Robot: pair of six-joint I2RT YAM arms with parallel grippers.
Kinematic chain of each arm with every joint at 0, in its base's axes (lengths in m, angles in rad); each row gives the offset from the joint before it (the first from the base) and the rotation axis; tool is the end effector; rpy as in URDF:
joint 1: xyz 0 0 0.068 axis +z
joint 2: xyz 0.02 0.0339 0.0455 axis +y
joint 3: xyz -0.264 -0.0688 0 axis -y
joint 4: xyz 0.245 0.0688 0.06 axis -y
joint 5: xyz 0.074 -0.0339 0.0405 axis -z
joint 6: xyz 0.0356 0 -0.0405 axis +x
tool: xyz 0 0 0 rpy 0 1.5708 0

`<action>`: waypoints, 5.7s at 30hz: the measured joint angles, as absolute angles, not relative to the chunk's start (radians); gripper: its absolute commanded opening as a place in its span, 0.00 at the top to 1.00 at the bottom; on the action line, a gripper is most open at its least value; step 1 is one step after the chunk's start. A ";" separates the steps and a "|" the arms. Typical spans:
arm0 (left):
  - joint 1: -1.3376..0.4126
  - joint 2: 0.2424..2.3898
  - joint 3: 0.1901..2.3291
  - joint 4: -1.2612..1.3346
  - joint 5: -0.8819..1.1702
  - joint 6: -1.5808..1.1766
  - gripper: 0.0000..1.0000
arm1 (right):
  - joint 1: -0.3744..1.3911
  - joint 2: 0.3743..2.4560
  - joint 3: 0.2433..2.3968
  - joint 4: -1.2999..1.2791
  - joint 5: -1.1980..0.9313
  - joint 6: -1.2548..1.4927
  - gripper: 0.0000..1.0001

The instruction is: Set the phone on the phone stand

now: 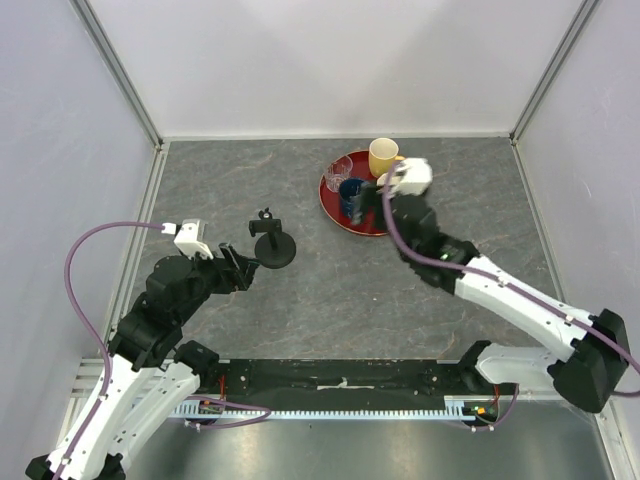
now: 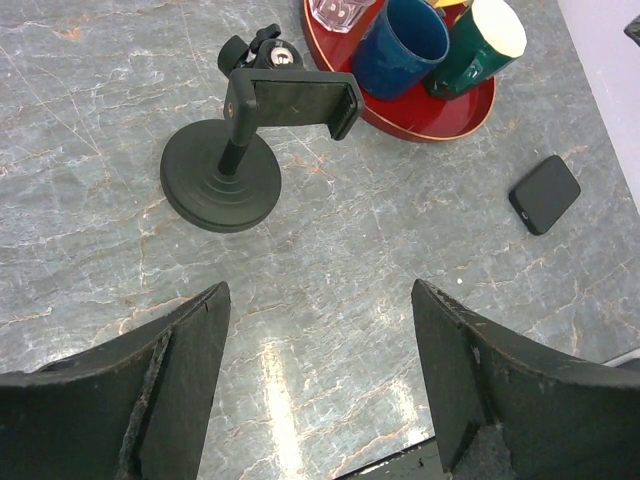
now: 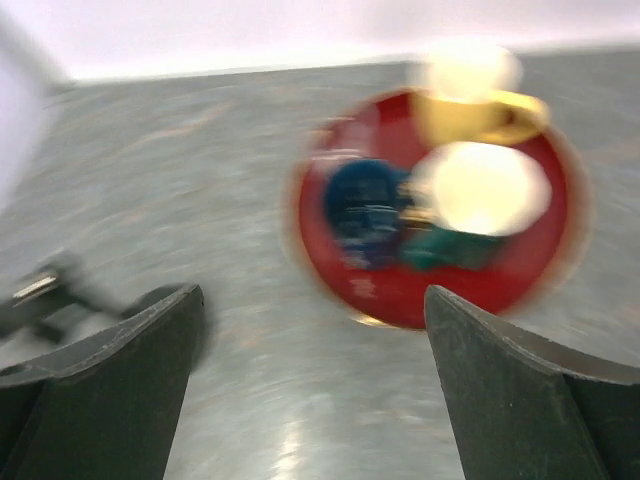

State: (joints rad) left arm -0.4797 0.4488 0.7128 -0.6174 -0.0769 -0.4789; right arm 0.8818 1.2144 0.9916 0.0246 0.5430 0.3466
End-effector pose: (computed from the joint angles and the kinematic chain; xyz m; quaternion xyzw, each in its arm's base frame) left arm 0.0951 -0.0464 0.3120 -0.0217 0.8198 -0.2355 0.5215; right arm 0.1938 0.2064 0.3447 -0.0332 0.7637 0.1823 0.6185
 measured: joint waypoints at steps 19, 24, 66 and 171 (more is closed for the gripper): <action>-0.480 0.435 0.705 -0.611 -0.077 -0.479 0.24 | 0.082 1.766 1.199 -0.737 0.378 0.865 0.02; -0.480 0.430 0.704 -0.610 -0.077 -0.479 0.25 | 0.076 1.763 1.164 -0.772 0.355 0.929 0.02; -0.480 0.452 0.698 -0.596 -0.077 -0.478 0.27 | 0.028 1.464 0.934 -0.641 0.292 1.001 0.02; -0.480 0.479 0.696 -0.573 -0.041 -0.477 0.28 | -0.095 1.665 1.032 -0.571 0.101 0.669 0.02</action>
State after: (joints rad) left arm -0.4797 0.4786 0.6960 -0.5728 -0.0414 -0.4767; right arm -0.0952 1.6653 1.0317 -0.5713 0.1013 0.6693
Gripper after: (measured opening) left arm 0.723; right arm 0.981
